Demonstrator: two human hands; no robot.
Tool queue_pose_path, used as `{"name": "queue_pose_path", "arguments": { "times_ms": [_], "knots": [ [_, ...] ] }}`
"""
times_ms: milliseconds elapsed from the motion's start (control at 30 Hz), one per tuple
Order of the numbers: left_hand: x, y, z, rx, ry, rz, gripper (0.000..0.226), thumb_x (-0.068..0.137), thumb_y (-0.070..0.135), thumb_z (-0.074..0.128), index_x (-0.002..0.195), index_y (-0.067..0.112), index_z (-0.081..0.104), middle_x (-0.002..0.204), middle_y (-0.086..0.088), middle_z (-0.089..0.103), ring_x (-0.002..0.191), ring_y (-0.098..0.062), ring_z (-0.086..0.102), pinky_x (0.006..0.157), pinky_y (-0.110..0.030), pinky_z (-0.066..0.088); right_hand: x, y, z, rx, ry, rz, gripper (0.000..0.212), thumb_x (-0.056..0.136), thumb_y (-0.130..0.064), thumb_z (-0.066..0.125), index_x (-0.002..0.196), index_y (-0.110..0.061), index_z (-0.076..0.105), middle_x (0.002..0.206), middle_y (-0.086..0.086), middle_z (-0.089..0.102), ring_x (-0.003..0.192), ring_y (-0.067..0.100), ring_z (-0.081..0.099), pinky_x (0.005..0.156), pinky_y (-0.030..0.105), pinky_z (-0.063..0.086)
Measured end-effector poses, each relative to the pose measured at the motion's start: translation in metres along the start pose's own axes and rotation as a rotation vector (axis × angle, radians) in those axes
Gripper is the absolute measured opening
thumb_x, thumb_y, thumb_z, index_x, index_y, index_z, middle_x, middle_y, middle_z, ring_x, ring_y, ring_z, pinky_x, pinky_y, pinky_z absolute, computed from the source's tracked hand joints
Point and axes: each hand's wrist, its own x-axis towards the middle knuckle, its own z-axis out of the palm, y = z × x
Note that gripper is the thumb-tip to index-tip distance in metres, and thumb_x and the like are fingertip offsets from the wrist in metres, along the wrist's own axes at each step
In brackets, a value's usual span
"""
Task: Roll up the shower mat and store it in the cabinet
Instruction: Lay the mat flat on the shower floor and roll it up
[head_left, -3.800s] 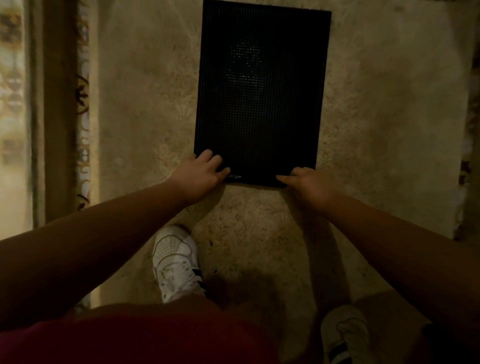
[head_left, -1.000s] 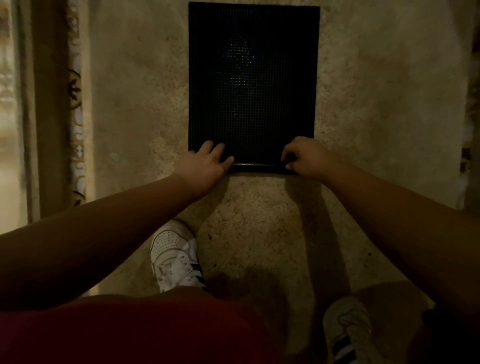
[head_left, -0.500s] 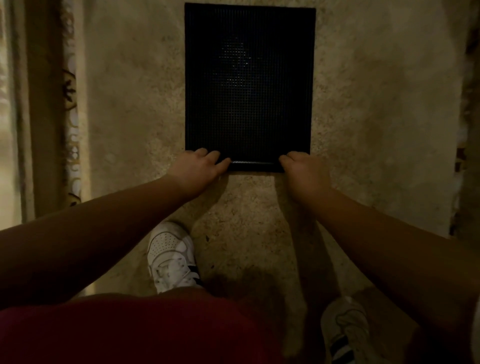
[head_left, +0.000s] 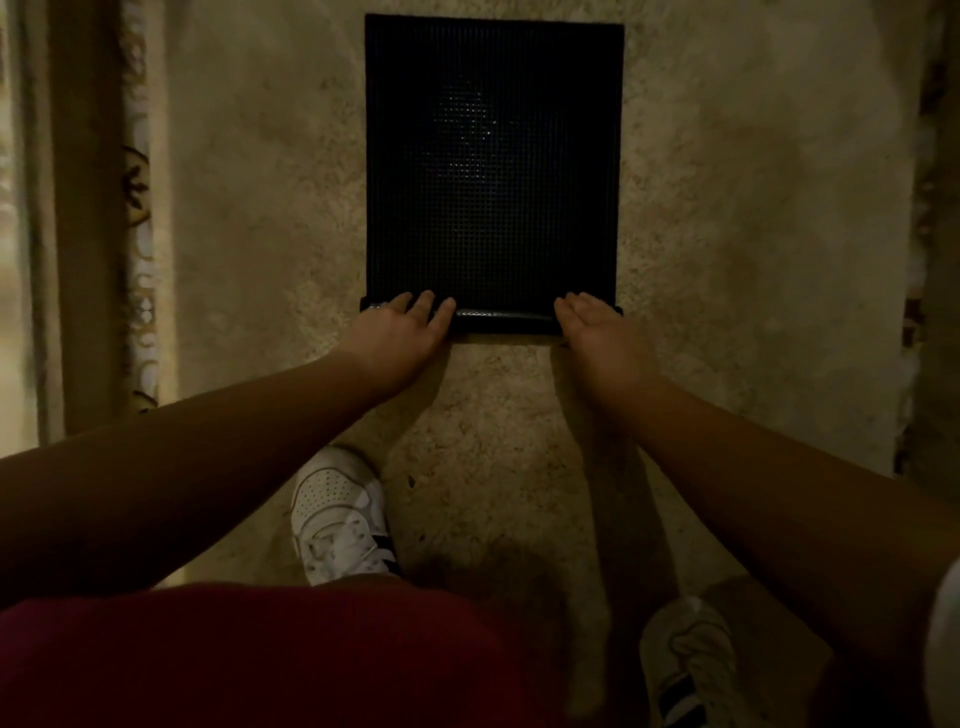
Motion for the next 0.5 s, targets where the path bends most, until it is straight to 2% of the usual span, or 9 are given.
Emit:
{"name": "queue_pose_path", "arguments": {
  "times_ms": [100,167,267,333,433,500],
  "knots": [
    [0.007,-0.001,-0.006,-0.036,0.013,-0.023,0.056,0.098,0.021,0.045,0.148,0.01,0.023,0.146,-0.022,0.039,0.128,-0.04,0.043,0.085,-0.051,0.05,0.006,0.001,-0.007,0.01,0.08,-0.011,0.052,0.09,-0.001,0.048,0.141,-0.005,0.04,0.143,0.021,0.038,0.126,0.038,0.038,0.095,0.043,0.041],
    [0.009,0.001,-0.009,-0.082,0.045,-0.037,0.053,0.094,0.021,0.053,0.142,0.011,0.032,0.134,-0.019,0.045,0.119,-0.038,0.045,0.073,-0.051,0.051,0.011,0.002,-0.008,0.011,0.085,-0.027,0.046,0.087,-0.002,0.052,0.134,-0.006,0.049,0.126,0.019,0.048,0.112,0.035,0.045,0.081,0.039,0.043],
    [0.01,0.002,-0.013,-0.104,0.087,-0.045,0.044,0.088,0.022,0.06,0.126,0.016,0.04,0.117,-0.015,0.051,0.103,-0.034,0.049,0.054,-0.042,0.045,0.018,0.008,-0.009,0.08,0.069,-0.023,0.045,0.085,-0.002,0.054,0.13,-0.006,0.053,0.116,0.017,0.054,0.106,0.034,0.048,0.082,0.04,0.043],
    [0.012,0.003,-0.017,-0.09,0.066,-0.059,0.04,0.087,0.022,0.061,0.12,0.018,0.038,0.112,-0.013,0.052,0.098,-0.033,0.05,0.053,-0.039,0.042,0.024,0.012,-0.012,0.112,0.062,-0.012,0.041,0.082,-0.005,0.059,0.123,-0.006,0.057,0.109,0.017,0.058,0.101,0.035,0.053,0.082,0.041,0.046],
    [0.019,0.002,-0.026,-0.078,0.028,-0.065,0.035,0.089,0.022,0.059,0.118,0.018,0.038,0.11,-0.012,0.052,0.097,-0.032,0.052,0.056,-0.042,0.046,0.027,0.014,-0.014,0.104,0.031,-0.026,0.025,0.079,-0.008,0.062,0.105,-0.008,0.061,0.096,0.014,0.059,0.091,0.032,0.056,0.073,0.039,0.049],
    [0.02,0.001,-0.027,-0.064,0.022,-0.051,0.032,0.091,0.021,0.056,0.119,0.019,0.04,0.109,-0.012,0.053,0.096,-0.032,0.054,0.056,-0.04,0.042,0.027,0.014,-0.014,0.11,-0.021,-0.033,0.025,0.079,-0.01,0.062,0.105,-0.01,0.063,0.097,0.012,0.059,0.089,0.03,0.057,0.07,0.033,0.045]
  ]
}}
